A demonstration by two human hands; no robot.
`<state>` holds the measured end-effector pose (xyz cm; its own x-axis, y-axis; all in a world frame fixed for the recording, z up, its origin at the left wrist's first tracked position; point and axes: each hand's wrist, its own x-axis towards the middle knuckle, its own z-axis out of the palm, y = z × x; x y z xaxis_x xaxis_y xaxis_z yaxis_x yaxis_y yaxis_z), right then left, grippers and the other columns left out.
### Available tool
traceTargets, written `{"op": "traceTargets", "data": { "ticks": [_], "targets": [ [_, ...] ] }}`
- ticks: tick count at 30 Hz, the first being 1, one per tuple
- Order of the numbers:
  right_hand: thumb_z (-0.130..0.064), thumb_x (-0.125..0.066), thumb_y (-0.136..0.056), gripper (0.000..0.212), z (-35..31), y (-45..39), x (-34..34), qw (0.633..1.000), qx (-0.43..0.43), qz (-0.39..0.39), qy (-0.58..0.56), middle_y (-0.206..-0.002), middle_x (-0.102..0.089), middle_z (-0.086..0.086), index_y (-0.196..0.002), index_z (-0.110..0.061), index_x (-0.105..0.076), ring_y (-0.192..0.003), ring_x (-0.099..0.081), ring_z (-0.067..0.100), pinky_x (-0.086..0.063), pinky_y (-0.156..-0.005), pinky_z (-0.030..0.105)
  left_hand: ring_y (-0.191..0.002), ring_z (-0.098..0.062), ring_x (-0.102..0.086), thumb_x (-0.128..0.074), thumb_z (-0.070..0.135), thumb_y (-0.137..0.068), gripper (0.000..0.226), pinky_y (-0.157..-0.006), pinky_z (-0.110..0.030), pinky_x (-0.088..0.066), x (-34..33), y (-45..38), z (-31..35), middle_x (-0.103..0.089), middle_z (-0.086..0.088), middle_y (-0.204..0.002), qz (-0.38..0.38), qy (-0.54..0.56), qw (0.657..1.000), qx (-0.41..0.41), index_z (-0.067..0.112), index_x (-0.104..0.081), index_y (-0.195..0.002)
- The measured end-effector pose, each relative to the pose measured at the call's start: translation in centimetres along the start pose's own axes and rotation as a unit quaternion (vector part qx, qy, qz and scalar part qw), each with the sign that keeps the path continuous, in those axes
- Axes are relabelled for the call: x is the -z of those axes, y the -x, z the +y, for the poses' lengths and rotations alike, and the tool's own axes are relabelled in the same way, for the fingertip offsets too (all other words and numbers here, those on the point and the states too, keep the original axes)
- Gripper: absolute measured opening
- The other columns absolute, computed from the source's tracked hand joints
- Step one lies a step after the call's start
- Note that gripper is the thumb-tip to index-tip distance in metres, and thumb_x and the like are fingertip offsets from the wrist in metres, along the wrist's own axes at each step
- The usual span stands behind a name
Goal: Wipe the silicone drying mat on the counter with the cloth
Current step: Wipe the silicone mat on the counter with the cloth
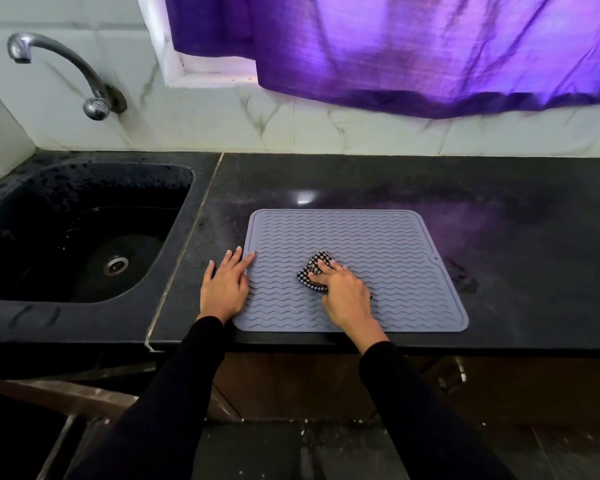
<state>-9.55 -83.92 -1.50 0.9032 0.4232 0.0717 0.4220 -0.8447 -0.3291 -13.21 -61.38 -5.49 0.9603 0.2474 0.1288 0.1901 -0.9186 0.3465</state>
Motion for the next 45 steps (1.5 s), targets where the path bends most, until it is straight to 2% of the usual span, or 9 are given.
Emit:
{"op": "traceTargets", "data": {
  "ticks": [6, 10, 16, 19, 29, 34, 37, 41, 45],
  "targets": [
    [-0.003, -0.050, -0.084, 0.047, 2.0, 0.3, 1.8, 0.993, -0.062, -0.028, -0.099, -0.138, -0.051, -0.009, -0.117, -0.033, -0.064, -0.117, -0.056, 0.017, -0.045, -0.093, 0.028, -0.143, -0.012, -0.014, -0.032, 0.022, -0.098, 0.048, -0.116, -0.040, -0.004, -0.6, -0.2, -0.4, -0.024, 0.004, -0.154, 0.017, 0.002, 1.000, 0.005, 0.035, -0.028, -0.143],
    [-0.004, -0.045, -0.087, 0.039, 2.8, -1.1, 3.0, 0.835, -0.276, 0.092, -0.468, -0.104, -0.069, 0.000, -0.112, -0.024, -0.068, -0.083, -0.061, 0.019, -0.046, -0.067, 0.024, -0.143, -0.012, -0.015, -0.033, 0.022, -0.097, 0.048, -0.116, -0.040, -0.004, -0.4, 0.0, -0.2, -0.025, 0.004, -0.154, 0.020, 0.005, 1.000, 0.007, 0.034, -0.030, -0.143],
    [-0.006, -0.050, -0.089, 0.056, -1.5, 0.9, 0.2, 0.994, -0.090, 0.031, -0.055, -0.149, -0.035, 0.008, -0.142, -0.018, -0.036, -0.136, -0.033, 0.026, -0.023, -0.114, 0.035, -0.143, -0.012, -0.014, -0.033, 0.022, -0.097, 0.048, -0.117, -0.041, -0.004, -0.4, 0.0, 0.0, -0.024, 0.003, -0.154, 0.018, 0.003, 1.000, 0.008, 0.033, -0.030, -0.143],
    [-0.012, -0.042, -0.094, 0.054, -1.6, 1.1, -1.4, 0.997, -0.023, -0.001, 0.077, -0.155, -0.019, 0.014, -0.146, -0.014, -0.026, -0.144, -0.015, 0.027, -0.005, -0.118, 0.038, -0.143, -0.012, -0.016, -0.033, 0.021, -0.097, 0.048, -0.116, -0.040, -0.005, -0.4, 0.0, -0.1, -0.026, 0.004, -0.153, 0.025, 0.009, 1.000, 0.010, 0.034, -0.032, -0.142],
    [-0.006, -0.046, -0.091, 0.050, 3.1, 2.9, 1.5, 0.994, -0.023, 0.011, 0.103, -0.152, -0.030, -0.004, -0.135, -0.030, -0.046, -0.143, -0.021, 0.020, -0.013, -0.119, 0.039, -0.143, -0.011, -0.016, -0.033, 0.021, -0.097, 0.047, -0.116, -0.038, -0.005, -0.4, -0.1, -0.2, -0.026, 0.005, -0.153, 0.023, 0.013, 1.000, 0.014, 0.037, -0.032, -0.142],
    [-0.015, -0.045, -0.091, 0.036, 4.5, 2.3, 4.6, 0.951, -0.281, 0.048, -0.119, -0.124, -0.062, 0.004, -0.117, -0.032, -0.063, -0.101, -0.061, 0.027, -0.050, -0.080, 0.030, -0.143, -0.011, -0.017, -0.034, 0.022, -0.097, 0.046, -0.116, -0.040, -0.005, -0.3, -0.2, -0.2, -0.028, 0.005, -0.152, 0.018, 0.032, 0.999, 0.020, 0.036, -0.035, -0.140],
    [-0.006, -0.042, -0.092, 0.042, 3.8, 1.4, 5.3, 0.922, -0.291, 0.087, -0.240, -0.124, -0.061, 0.000, -0.124, -0.026, -0.059, -0.076, -0.059, 0.016, -0.040, -0.052, 0.018, -0.142, -0.013, -0.019, -0.037, 0.021, -0.096, 0.045, -0.116, -0.041, -0.005, -0.3, -0.3, -0.2, -0.031, 0.003, -0.151, 0.019, 0.047, 0.998, 0.023, 0.034, -0.039, -0.139],
    [-0.003, -0.050, -0.087, 0.052, 0.7, 1.7, 2.3, 0.992, -0.086, 0.016, -0.093, -0.146, -0.040, -0.007, -0.129, -0.033, -0.052, -0.131, -0.042, 0.020, -0.032, -0.112, 0.039, -0.142, -0.017, -0.020, -0.040, 0.021, -0.095, 0.043, -0.116, -0.045, -0.004, -0.3, -0.5, 0.9, -0.032, -0.001, -0.151, 0.022, 0.065, 0.996, 0.054, 0.028, -0.043, -0.137],
    [-0.008, -0.052, -0.088, 0.055, 1.6, 2.9, 0.3, 0.998, -0.001, 0.022, 0.054, -0.151, -0.031, -0.012, -0.135, -0.036, -0.044, -0.143, -0.020, 0.017, -0.004, -0.119, 0.041, -0.143, -0.015, -0.016, -0.035, 0.019, -0.094, 0.047, -0.117, -0.044, -0.004, -0.7, 0.0, 1.4, -0.027, 0.001, -0.153, 0.032, 0.025, 0.998, 0.054, 0.030, -0.036, -0.140]
  ]
}}
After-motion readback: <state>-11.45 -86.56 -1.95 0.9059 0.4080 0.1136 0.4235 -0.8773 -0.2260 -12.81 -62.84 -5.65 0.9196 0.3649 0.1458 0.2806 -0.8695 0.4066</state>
